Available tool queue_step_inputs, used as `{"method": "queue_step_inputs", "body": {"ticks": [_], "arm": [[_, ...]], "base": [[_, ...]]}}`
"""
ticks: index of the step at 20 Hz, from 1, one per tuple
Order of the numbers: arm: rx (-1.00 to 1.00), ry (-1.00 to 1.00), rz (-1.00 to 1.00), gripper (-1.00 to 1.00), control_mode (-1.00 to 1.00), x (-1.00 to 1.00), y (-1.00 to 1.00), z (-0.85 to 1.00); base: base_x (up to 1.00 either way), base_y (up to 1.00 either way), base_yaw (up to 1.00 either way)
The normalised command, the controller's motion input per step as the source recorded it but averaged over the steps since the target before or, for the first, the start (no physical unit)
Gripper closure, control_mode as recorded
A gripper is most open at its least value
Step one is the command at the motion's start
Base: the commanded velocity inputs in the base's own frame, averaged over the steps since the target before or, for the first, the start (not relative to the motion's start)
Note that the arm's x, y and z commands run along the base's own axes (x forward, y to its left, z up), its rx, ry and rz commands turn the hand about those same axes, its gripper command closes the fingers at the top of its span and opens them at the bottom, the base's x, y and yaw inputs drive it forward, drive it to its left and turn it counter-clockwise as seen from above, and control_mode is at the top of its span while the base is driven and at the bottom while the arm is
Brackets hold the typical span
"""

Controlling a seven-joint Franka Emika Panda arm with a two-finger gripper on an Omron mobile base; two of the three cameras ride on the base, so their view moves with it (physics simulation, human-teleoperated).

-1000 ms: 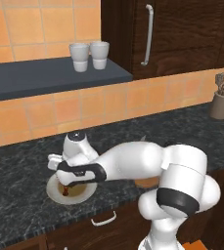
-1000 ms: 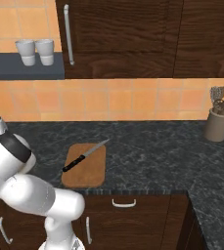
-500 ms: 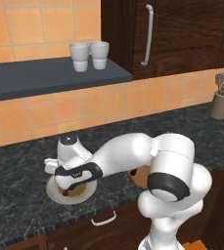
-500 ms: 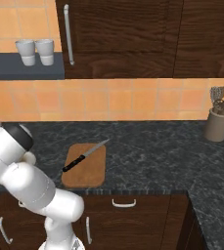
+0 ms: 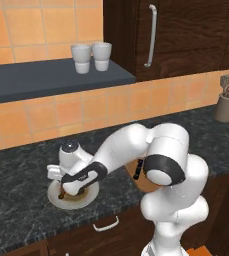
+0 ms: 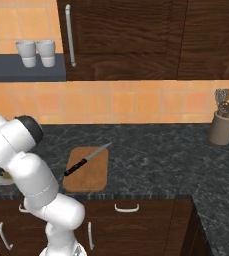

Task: Pick up the knife from the drawer and place it on the cutting board. Then place the meat from the plate to the cutting board.

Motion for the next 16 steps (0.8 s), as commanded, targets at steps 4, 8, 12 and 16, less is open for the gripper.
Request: {"method": "queue_step_inputs", "body": {"ticks": [4,8,12,16], "arm": [[-0.06,0.0,0.0,1.0,-1.0,0.09,0.06,-0.24],[0.0,-0.1,0.0,1.0,-1.0,-0.25,-0.12,0.21],[0.08,-0.03,-0.08,1.0,-1.0,-0.36,-0.85,1.0],[0.05,0.02,-0.13,1.0,-1.0,-0.04,-0.99,0.79]], "base": [[0.0,0.0,0.0],[0.0,0.0,0.0],[0.0,0.0,0.0],[0.0,0.0,0.0]]}}
